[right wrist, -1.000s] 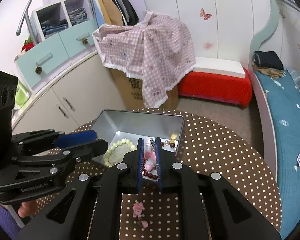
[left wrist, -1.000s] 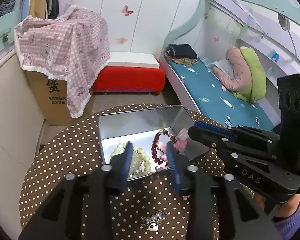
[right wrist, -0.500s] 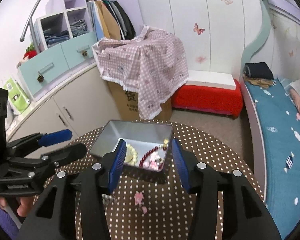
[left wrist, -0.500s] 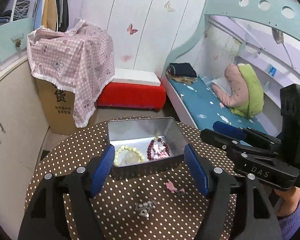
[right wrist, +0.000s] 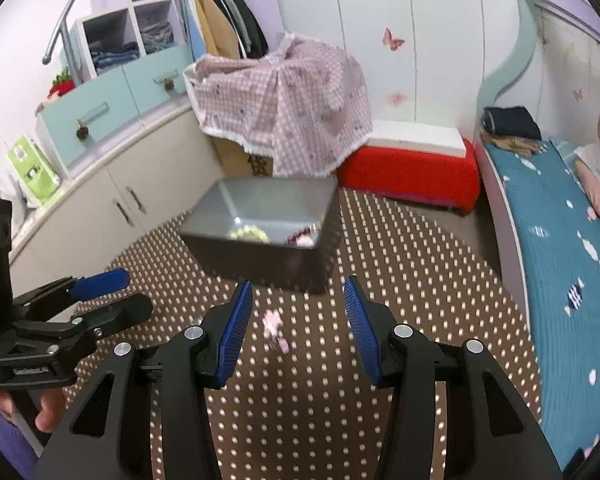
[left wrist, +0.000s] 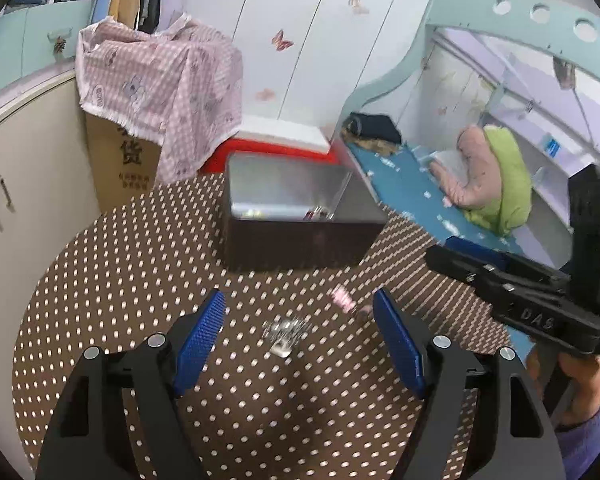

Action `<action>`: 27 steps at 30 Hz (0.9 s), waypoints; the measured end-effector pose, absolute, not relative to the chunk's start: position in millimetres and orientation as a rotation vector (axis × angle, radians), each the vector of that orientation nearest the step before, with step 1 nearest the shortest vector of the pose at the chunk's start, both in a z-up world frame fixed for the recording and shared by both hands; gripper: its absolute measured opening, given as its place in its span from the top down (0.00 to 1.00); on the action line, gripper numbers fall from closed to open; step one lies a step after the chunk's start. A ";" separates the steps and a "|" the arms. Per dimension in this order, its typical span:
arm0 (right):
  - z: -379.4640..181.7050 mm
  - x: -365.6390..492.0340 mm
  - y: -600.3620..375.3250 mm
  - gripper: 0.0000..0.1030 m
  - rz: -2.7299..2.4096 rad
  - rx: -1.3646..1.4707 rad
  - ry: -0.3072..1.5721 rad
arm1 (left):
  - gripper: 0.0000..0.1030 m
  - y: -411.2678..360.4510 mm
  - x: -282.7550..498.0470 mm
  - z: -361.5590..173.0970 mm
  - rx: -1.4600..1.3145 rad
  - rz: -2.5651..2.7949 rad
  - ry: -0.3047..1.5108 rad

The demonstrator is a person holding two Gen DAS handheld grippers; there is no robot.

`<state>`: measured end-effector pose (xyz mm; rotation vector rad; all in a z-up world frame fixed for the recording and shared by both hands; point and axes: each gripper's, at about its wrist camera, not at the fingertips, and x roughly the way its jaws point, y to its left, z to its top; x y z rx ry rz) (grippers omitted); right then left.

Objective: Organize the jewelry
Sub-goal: 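Open the right gripper over the box and withdraw to the table, then grasp the silver heart charm with the left gripper while the right grasps the pink charm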

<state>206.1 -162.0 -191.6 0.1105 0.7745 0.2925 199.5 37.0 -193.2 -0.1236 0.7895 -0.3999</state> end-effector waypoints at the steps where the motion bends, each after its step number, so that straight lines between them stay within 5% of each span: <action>1: -197.8 204.8 -161.6 0.54 0.292 0.109 0.788 | 0.28 35.6 199.7 -198.7 -0.113 -0.385 0.800; 20: -251.9 215.6 -152.2 0.54 0.314 0.102 0.899 | 0.30 1.9 219.7 -245.2 0.120 -0.331 0.873; 27: -257.9 216.8 -146.2 0.54 0.320 0.088 0.907 | 0.51 -0.3 224.0 -248.3 0.158 -0.320 0.892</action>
